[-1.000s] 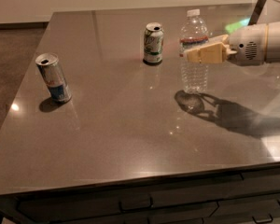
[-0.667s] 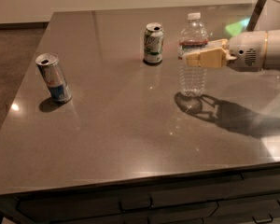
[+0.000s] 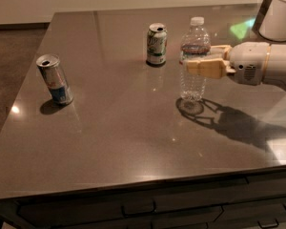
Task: Place water bottle upright
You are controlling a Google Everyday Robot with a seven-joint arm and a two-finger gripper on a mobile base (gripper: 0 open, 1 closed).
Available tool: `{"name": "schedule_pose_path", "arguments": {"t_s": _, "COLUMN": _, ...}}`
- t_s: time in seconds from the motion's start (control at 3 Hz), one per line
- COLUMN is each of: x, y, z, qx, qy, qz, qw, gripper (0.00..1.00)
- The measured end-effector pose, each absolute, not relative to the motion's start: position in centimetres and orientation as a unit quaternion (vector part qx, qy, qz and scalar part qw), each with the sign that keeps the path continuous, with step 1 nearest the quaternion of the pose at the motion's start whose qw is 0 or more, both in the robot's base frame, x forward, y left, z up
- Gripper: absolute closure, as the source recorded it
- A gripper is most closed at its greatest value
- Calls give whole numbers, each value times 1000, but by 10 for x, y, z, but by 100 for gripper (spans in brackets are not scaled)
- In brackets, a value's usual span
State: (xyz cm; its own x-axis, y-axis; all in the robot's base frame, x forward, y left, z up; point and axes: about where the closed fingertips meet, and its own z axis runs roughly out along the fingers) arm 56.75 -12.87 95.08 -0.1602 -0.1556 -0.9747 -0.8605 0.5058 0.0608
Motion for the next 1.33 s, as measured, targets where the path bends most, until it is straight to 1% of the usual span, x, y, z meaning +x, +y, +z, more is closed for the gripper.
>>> {"name": "schedule_pose_path", "arguments": {"t_s": 0.67, "x": 570, "y": -125, "z": 949, "qx": -364, "qy": 646, "qz": 324, "qw": 587, "gripper": 100}}
{"name": "schedule_pose_path", "arguments": {"t_s": 1.33, "x": 571, "y": -113, "z": 943, "qx": -379, "qy": 618, "qz": 306, "qw": 618, "gripper": 100}}
